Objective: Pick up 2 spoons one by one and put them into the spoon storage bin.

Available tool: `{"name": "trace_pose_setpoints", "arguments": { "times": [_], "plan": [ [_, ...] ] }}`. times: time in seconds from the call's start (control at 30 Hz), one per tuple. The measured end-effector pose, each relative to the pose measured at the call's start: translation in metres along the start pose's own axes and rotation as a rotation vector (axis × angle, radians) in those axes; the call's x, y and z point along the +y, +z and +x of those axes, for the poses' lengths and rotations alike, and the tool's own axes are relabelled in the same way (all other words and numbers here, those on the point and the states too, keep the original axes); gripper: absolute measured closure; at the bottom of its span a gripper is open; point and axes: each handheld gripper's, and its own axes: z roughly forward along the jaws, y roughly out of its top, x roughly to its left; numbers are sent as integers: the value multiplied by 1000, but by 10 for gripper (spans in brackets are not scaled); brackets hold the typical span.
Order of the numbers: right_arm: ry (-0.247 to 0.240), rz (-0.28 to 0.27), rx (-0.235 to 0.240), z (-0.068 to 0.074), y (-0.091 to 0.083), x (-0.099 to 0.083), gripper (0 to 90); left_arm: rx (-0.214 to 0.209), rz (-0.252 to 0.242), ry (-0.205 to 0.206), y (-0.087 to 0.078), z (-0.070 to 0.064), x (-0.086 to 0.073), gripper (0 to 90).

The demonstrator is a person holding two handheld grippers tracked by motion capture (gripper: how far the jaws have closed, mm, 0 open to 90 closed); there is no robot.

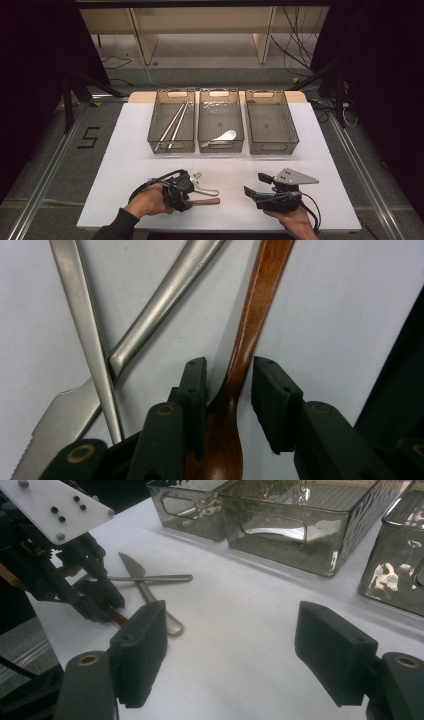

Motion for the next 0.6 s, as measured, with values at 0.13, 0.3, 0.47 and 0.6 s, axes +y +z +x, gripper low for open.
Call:
{"name": "trace_pose_setpoints", "arguments": {
  "times": [0.13, 0.3, 0.47, 0.6],
  "plan": [
    [-2, 0, -1, 0, 0, 0, 300, 8, 6, 12, 0, -1, 0, 680],
    [-5, 2, -4, 0, 0, 0, 302, 18, 13, 23, 0, -3, 1, 692],
    [-6, 2, -4, 0, 0, 0, 302, 18, 9, 45, 0, -5, 2, 755],
    [-3, 4, -5, 0, 0, 0, 303, 24, 4, 84, 0, -8, 2, 776]
  ]
}}
